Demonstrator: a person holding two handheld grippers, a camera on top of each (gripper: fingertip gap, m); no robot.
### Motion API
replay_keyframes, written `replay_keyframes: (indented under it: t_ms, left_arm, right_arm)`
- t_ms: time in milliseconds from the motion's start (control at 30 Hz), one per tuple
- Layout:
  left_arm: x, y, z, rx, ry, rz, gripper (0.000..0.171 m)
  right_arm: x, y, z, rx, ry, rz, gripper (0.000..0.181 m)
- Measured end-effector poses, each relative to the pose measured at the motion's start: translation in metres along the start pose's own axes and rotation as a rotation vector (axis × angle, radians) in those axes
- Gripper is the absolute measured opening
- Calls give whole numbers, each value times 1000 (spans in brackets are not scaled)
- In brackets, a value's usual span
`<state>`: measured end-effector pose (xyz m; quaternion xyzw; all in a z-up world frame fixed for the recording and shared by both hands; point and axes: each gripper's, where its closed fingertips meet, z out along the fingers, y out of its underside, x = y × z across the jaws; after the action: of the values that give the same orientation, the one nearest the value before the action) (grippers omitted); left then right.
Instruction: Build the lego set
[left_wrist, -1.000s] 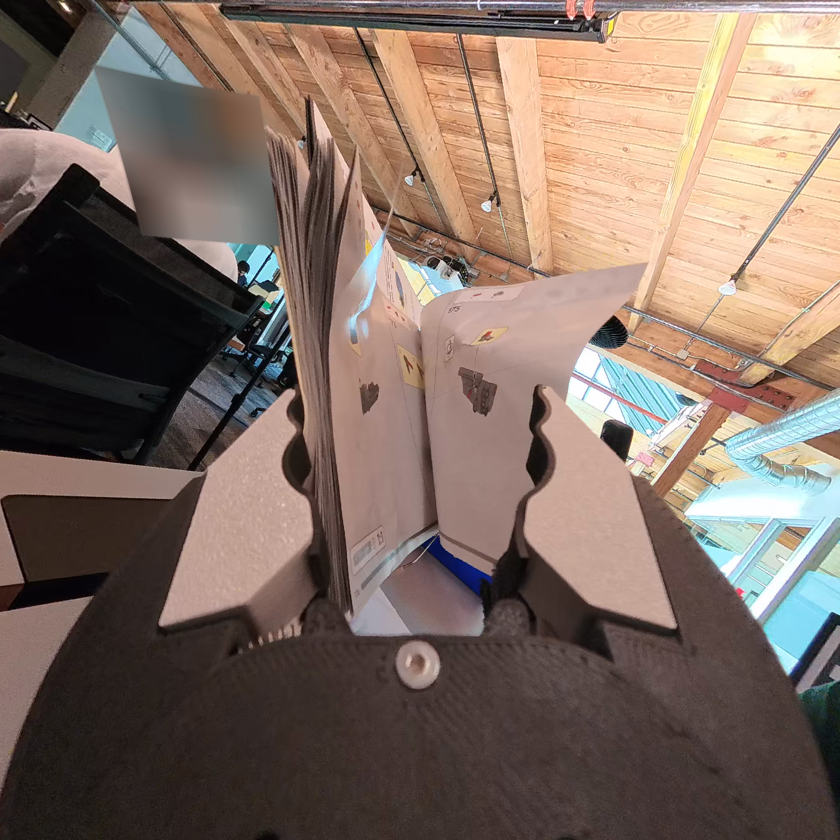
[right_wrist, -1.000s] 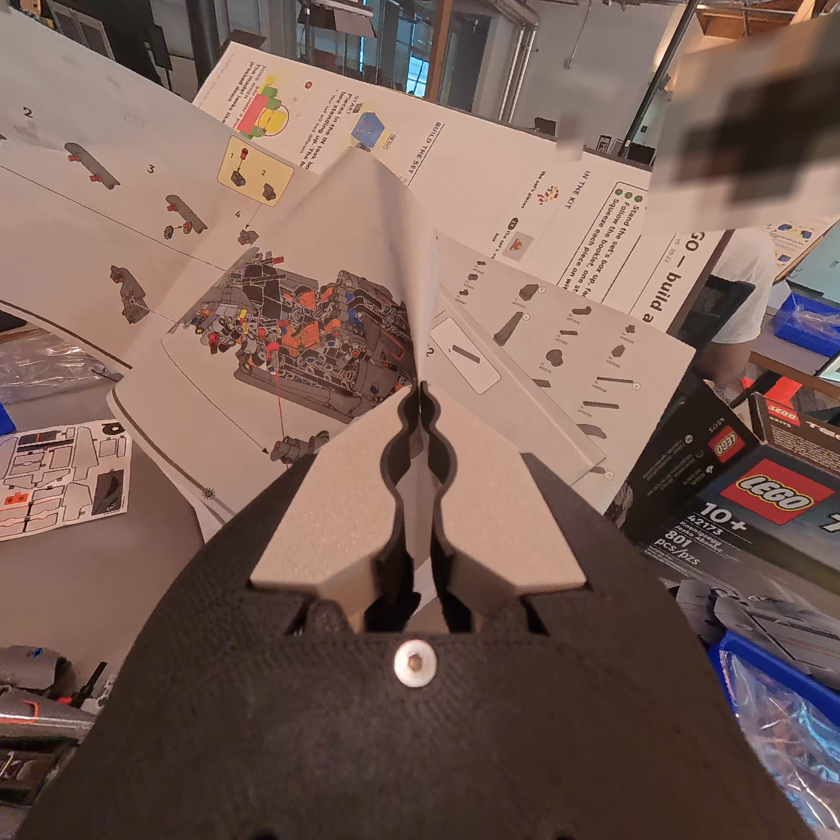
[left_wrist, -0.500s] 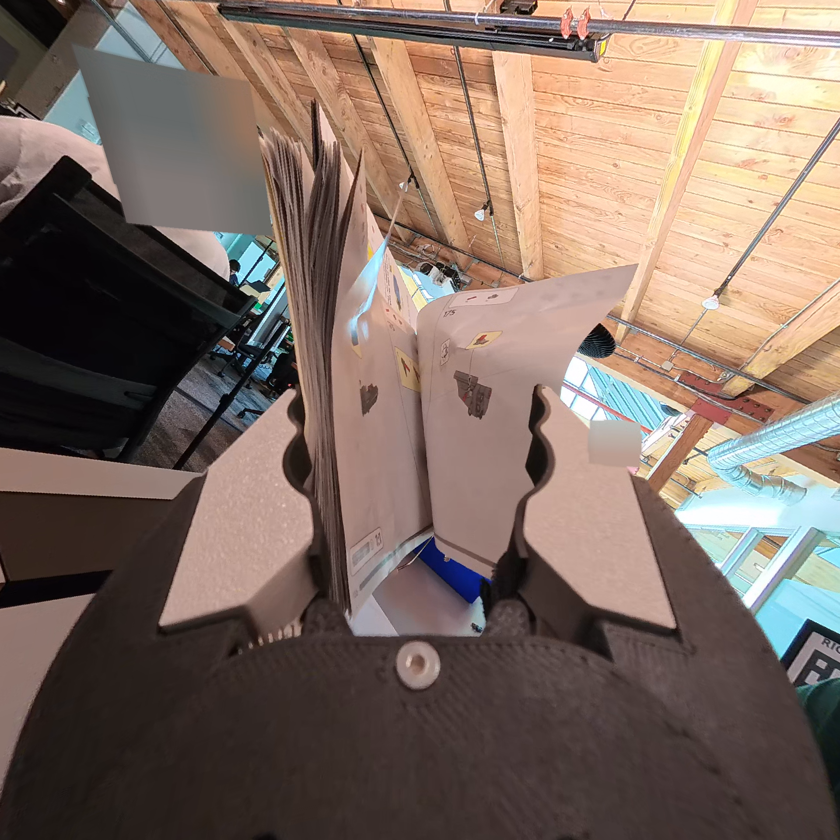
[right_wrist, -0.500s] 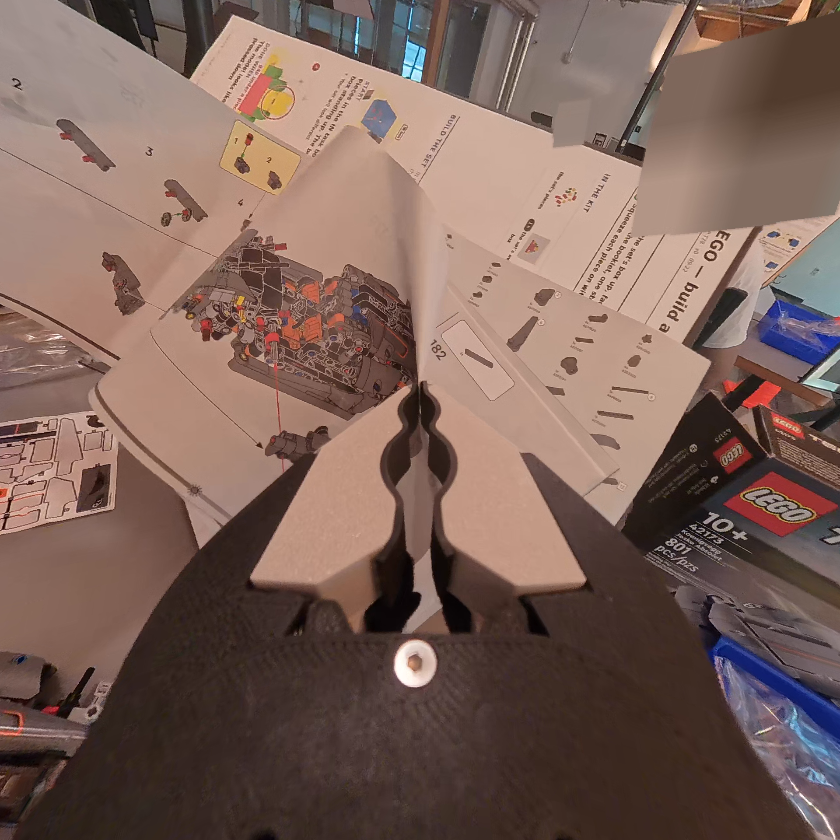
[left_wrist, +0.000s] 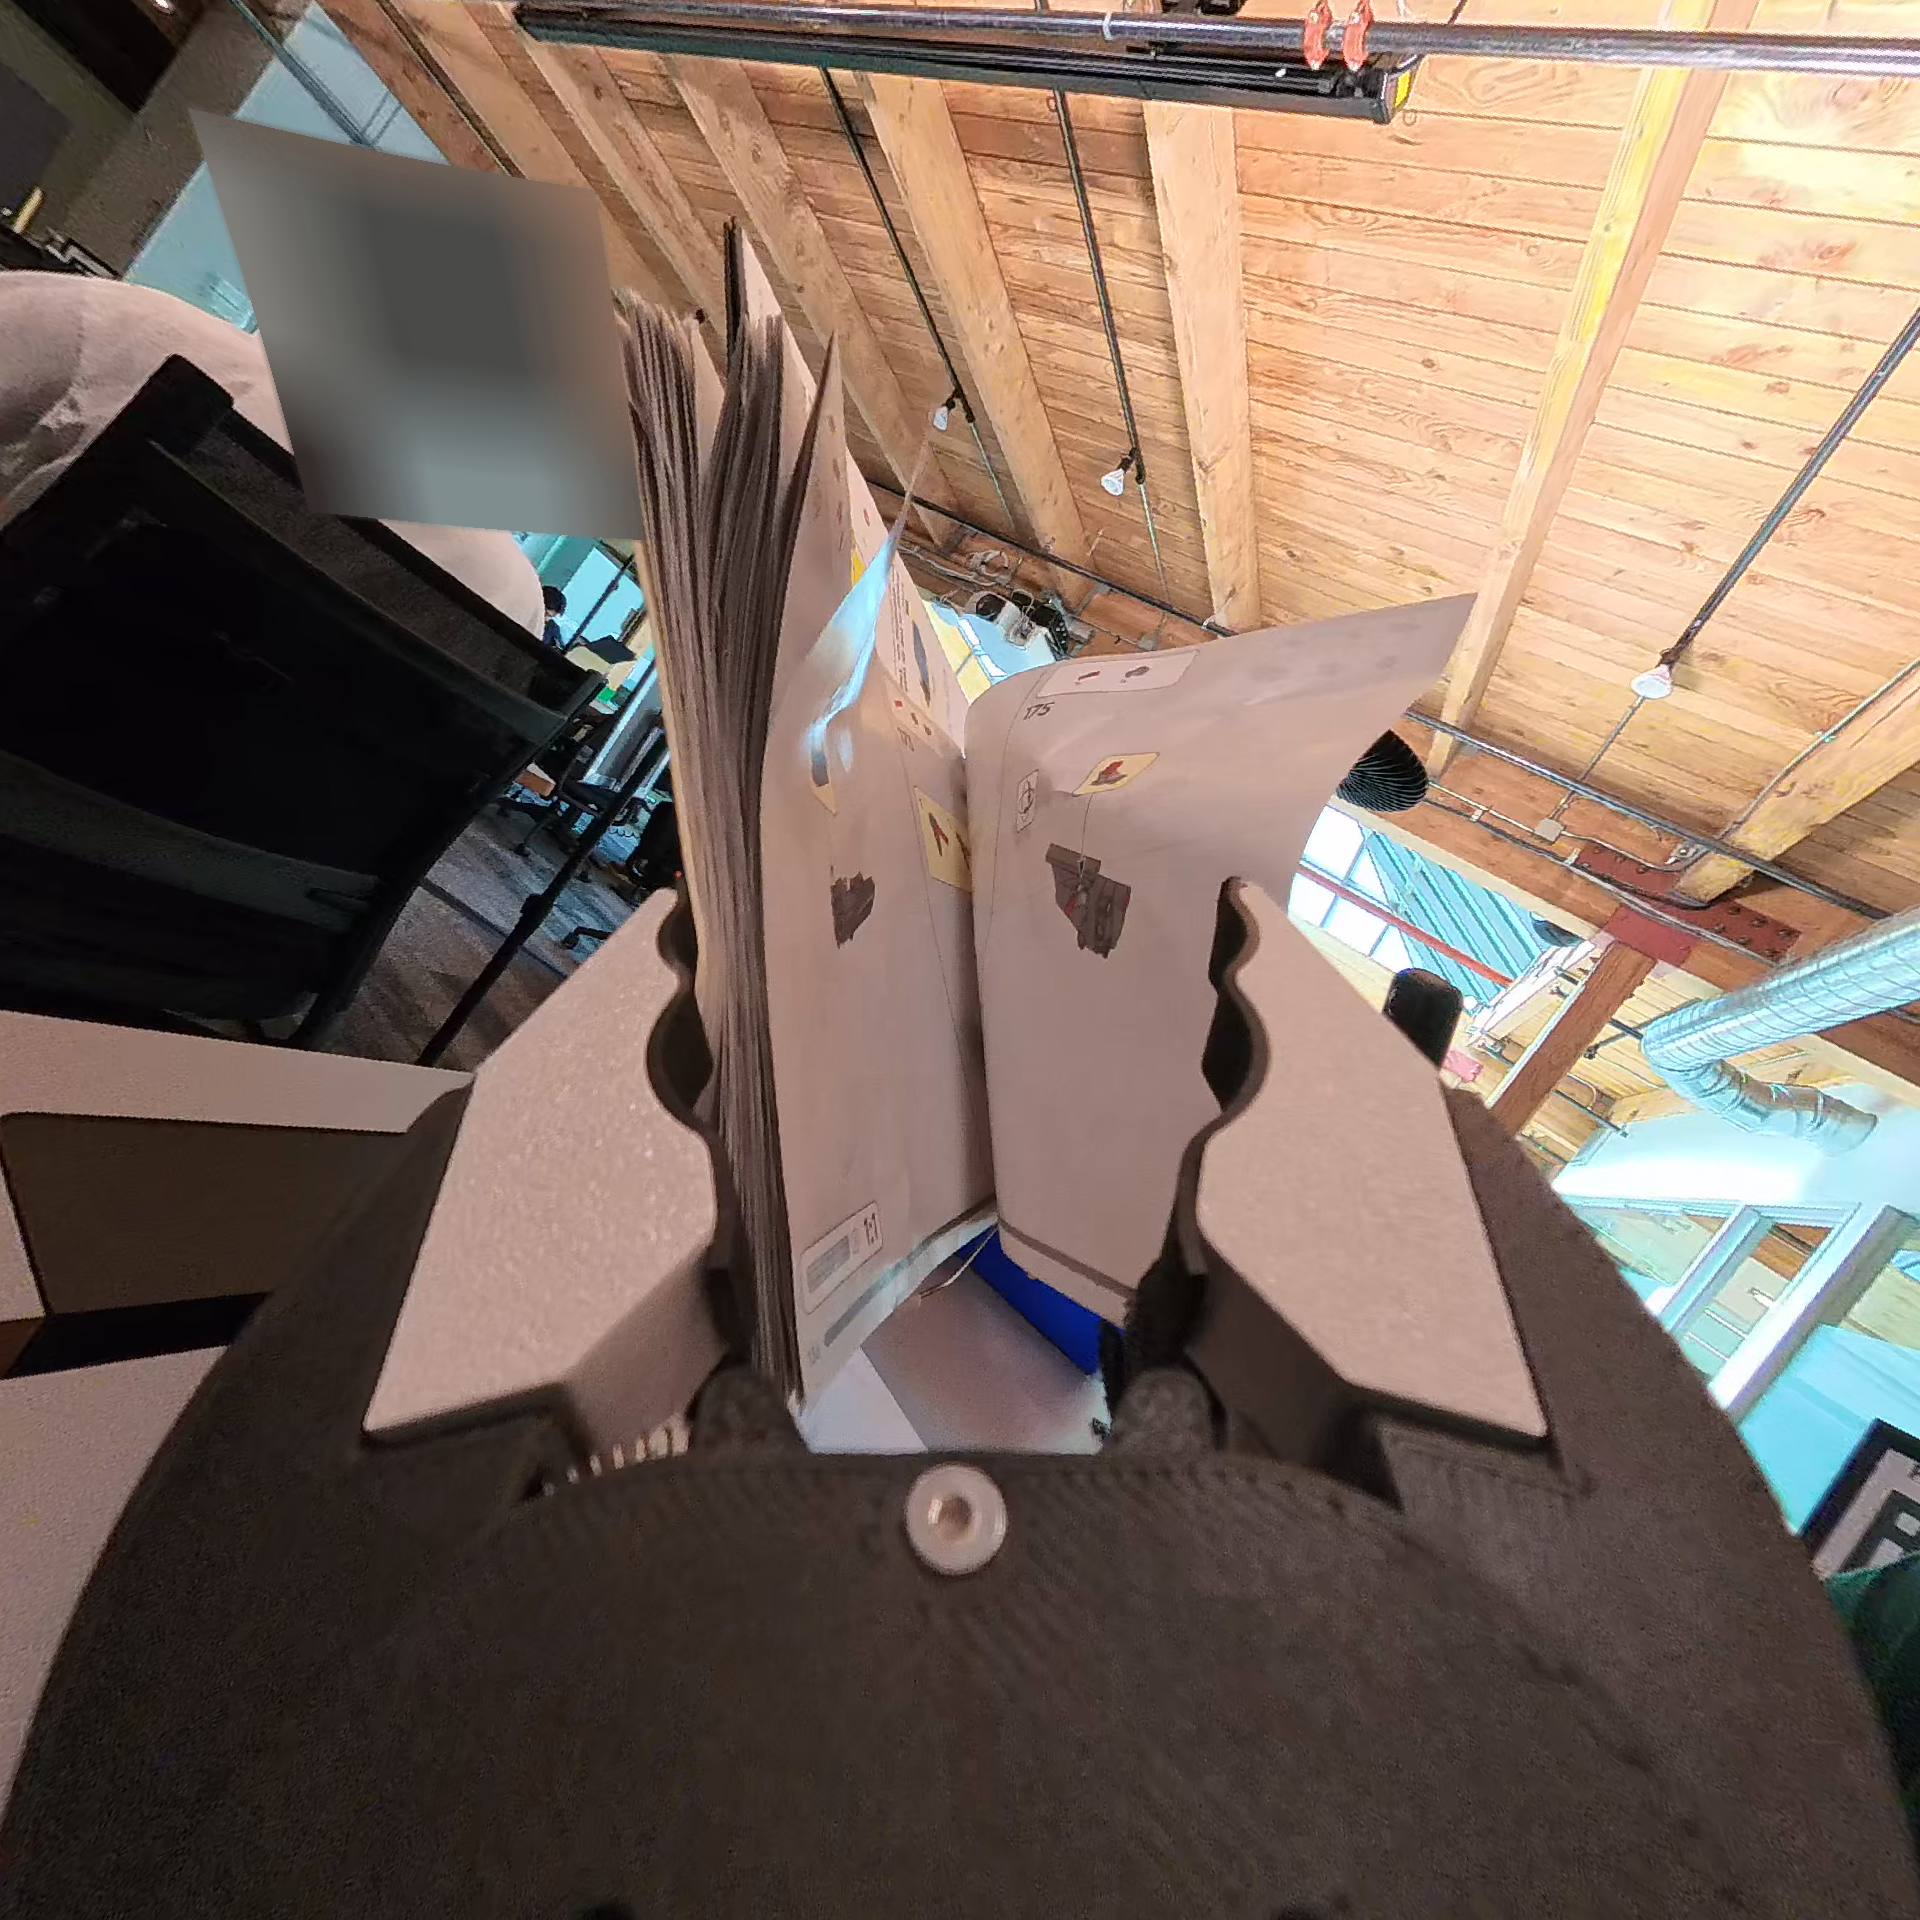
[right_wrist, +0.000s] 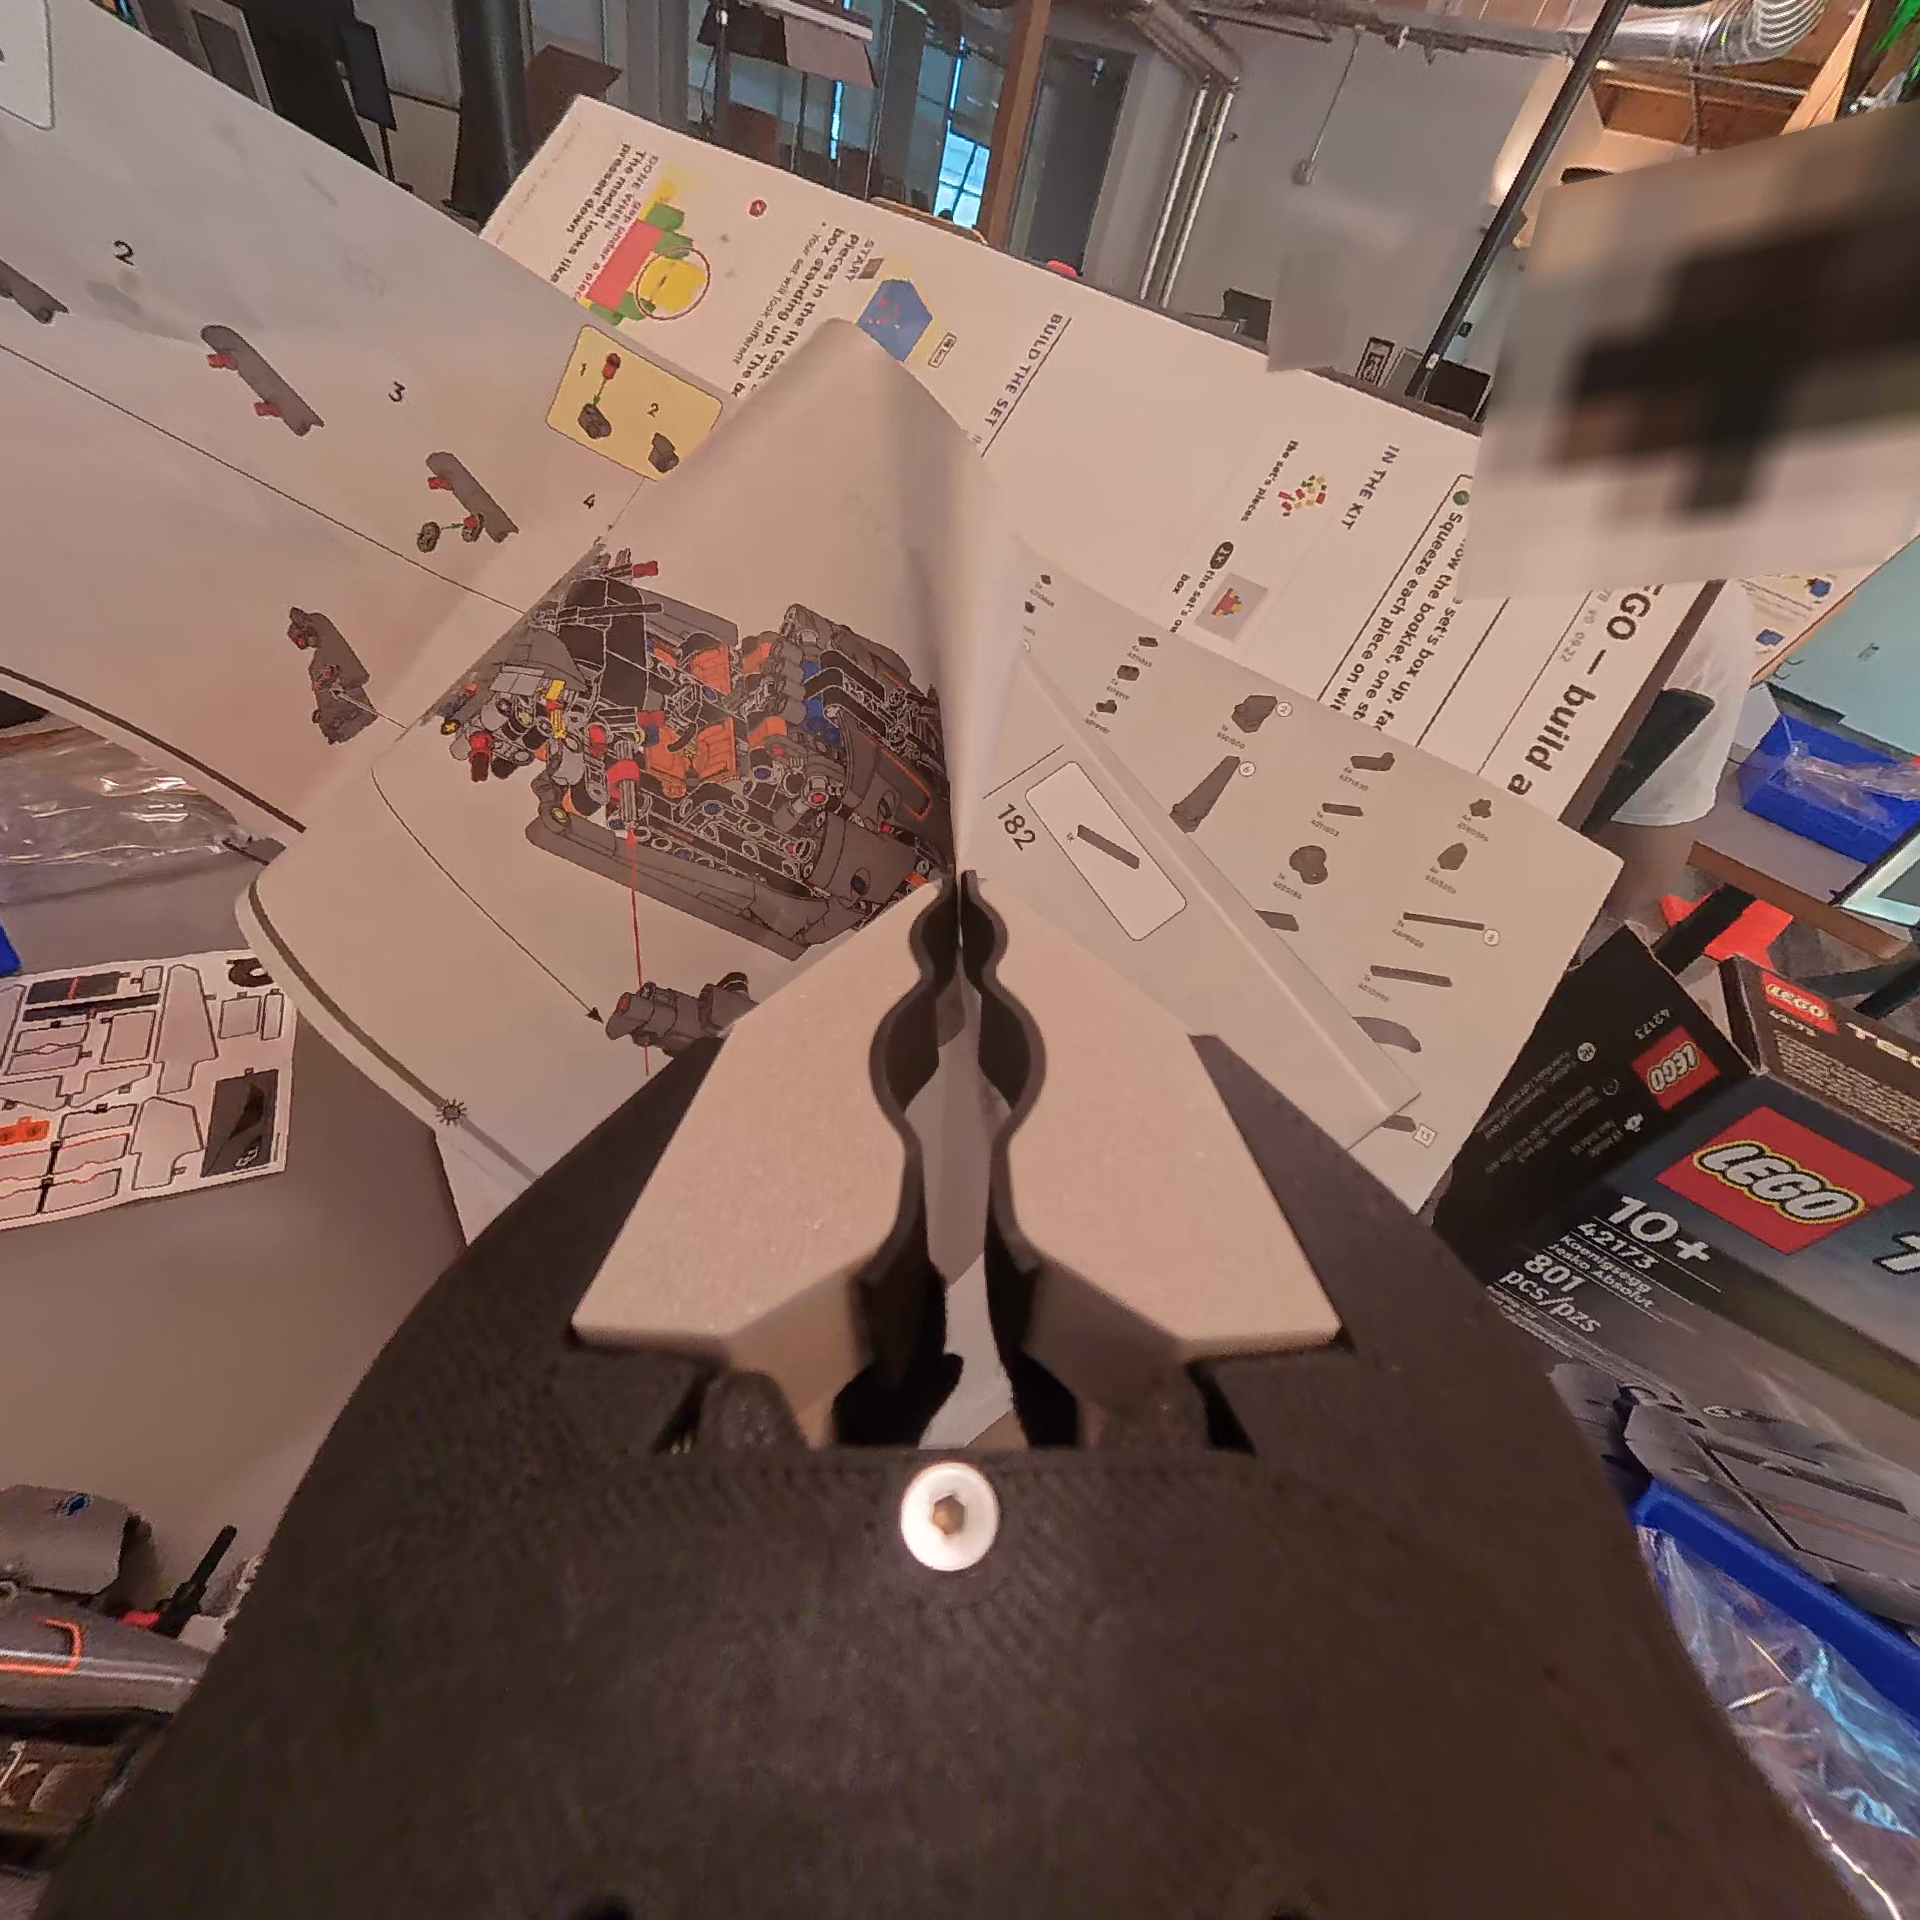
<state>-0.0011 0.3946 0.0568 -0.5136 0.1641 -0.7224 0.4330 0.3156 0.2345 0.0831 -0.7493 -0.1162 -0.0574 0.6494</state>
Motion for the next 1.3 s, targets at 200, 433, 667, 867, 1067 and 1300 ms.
replay_keyframes:
  t_ms: [200,433,667,867,1067,1300]
  left_arm:
    - [1,1,1,-9,-11,13,96]
    - [1,1,2,-10,-21,20,96]
    - [0,1,2,-11,-26,23,96]
    - [-1,1,2,-9,-29,21,96]
    - [-2,1,1,-8,-31,22,97]
    - [-3,1,1,-8,-33,24,97]
  right_arm:
    - [-5,0,4,-5,-13,-9,0]
    - [-5,-4,0,9,-13,-12,0]
    - [0,-4,-3,17,-6,-4,0]
    - [0,-6,-4,23,-7,-2,0]
    - [-2,-8,-4,26,-13,-7,0]
    - [0,-9,-6,31,-7,-6,0]
